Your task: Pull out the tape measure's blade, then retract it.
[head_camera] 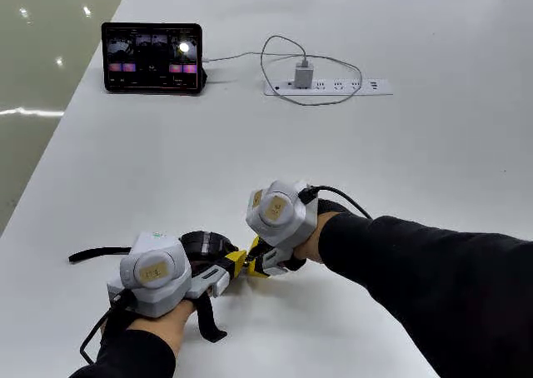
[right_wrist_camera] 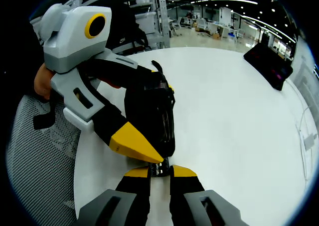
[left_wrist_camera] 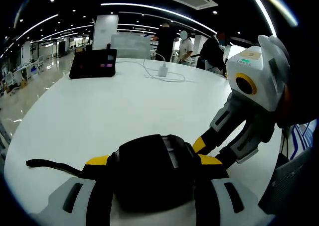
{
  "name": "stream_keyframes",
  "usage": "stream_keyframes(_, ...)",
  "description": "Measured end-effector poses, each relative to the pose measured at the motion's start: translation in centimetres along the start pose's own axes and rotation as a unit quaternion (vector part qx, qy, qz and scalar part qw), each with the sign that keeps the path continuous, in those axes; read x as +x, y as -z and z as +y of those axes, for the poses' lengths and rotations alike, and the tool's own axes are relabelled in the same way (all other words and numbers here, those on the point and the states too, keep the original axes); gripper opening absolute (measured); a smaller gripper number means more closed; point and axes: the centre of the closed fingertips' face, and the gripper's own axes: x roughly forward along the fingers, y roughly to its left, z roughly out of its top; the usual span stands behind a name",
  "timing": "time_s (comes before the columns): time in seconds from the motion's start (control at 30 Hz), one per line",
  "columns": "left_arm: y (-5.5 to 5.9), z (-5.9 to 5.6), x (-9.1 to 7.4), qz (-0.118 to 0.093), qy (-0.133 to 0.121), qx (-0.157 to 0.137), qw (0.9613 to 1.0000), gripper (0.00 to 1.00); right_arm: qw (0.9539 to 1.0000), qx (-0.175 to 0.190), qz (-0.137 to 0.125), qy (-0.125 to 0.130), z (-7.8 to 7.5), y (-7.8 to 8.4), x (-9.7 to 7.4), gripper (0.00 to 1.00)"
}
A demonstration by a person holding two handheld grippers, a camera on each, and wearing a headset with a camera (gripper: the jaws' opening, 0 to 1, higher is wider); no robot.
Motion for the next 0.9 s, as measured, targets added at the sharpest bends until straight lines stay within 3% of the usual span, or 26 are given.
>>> stream_keyframes(0.5,0.04,-0.02,-0.04,0.003,-0.001,0.0,1.0,0.62,1.0,0.001,-0.008,0.001,0.09,-0.48,0.28,0.11)
stream_keyframes(0.9,0.04,0.0,0.03,0.0,-0.001,0.003,1.0,0.63,0.9998,0.001,-0.006,0.018,0.11,-0.54,0.34,0.12)
